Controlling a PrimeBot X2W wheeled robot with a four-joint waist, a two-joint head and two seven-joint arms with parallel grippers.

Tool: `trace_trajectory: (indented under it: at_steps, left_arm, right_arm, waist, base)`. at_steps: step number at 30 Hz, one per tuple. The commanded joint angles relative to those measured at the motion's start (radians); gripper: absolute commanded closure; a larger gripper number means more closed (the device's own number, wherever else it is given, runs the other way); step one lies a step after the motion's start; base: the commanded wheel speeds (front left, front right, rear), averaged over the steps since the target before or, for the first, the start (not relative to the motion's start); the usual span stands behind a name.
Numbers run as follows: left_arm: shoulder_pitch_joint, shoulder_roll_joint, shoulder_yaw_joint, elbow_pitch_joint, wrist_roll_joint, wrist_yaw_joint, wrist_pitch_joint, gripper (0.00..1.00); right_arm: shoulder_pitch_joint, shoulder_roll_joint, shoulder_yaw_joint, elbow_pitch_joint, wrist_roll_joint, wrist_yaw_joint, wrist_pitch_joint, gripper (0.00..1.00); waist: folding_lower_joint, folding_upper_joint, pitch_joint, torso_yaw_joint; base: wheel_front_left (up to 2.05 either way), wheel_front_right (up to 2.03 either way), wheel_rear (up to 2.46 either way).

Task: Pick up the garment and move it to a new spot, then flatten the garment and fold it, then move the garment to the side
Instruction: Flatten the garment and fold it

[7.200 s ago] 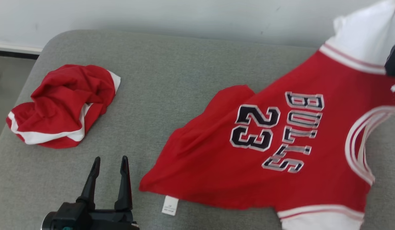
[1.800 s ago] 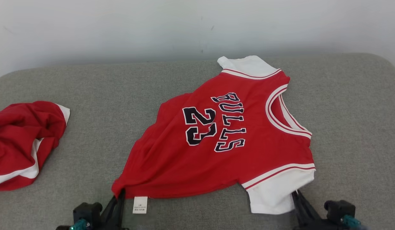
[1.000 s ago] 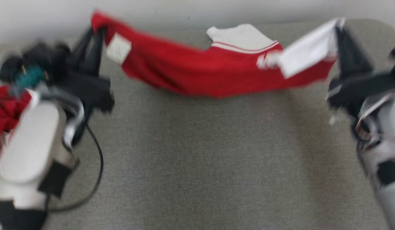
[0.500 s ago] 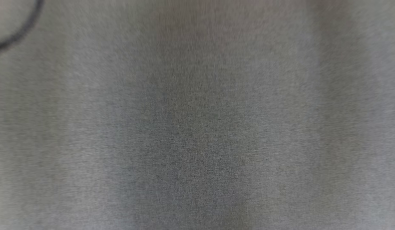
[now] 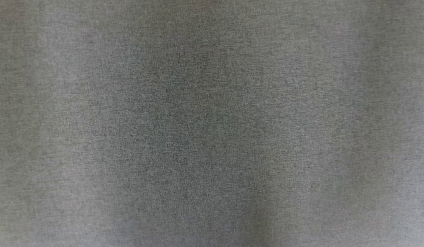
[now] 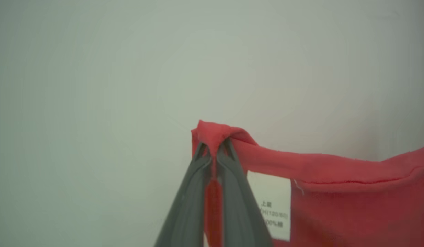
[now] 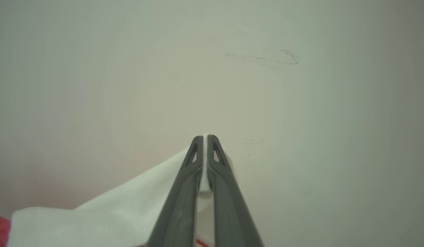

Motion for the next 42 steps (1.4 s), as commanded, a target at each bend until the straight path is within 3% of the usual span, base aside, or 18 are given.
trace_trajectory:
  at_steps: [1,16,28,35,42]
  left_arm:
    - [-0.047,-0.006,-0.011,0.031,-0.011,0.003,-0.013,1.00]
    - [-0.109,-0.010,-0.117,0.148,-0.081,0.003,-0.058,1.00]
    - [-0.036,0.023,-0.174,0.137,-0.186,0.003,-0.140,1.00]
    - [0.140,0.066,-0.196,0.052,-0.285,0.003,-0.197,1.00]
    - [0.420,0.128,-0.175,-0.081,-0.338,0.009,-0.228,1.00]
  right_arm:
    - [-0.062,0.004,0.012,0.042,-0.024,0.001,-0.015,1.00]
    - [-0.182,0.051,0.080,0.209,-0.028,0.001,-0.077,1.00]
    - [-0.114,0.012,0.157,0.166,0.046,0.001,-0.111,1.00]
    - [0.055,-0.039,0.190,0.062,0.159,0.001,-0.142,1.00]
    - [0.399,-0.056,0.198,-0.088,0.269,0.001,-0.207,1.00]
  waist:
    - [-0.0002,-0.0003,0.005,-0.002]
    - [-0.0002,-0.0003,0.031,-0.028]
    - [-0.0002,-0.0003,0.049,-0.015]
    - [-0.0002,-0.0003,0.005,0.012]
    - [-0.0002,-0.0003,-0.089,-0.002]
  base:
    - [0.00,0.00,0.00]
    - [0.00,0.00,0.00]
    - [0.00,0.00,0.00]
    - [0.00,0.00,0.00]
    - [0.00,0.00,0.00]
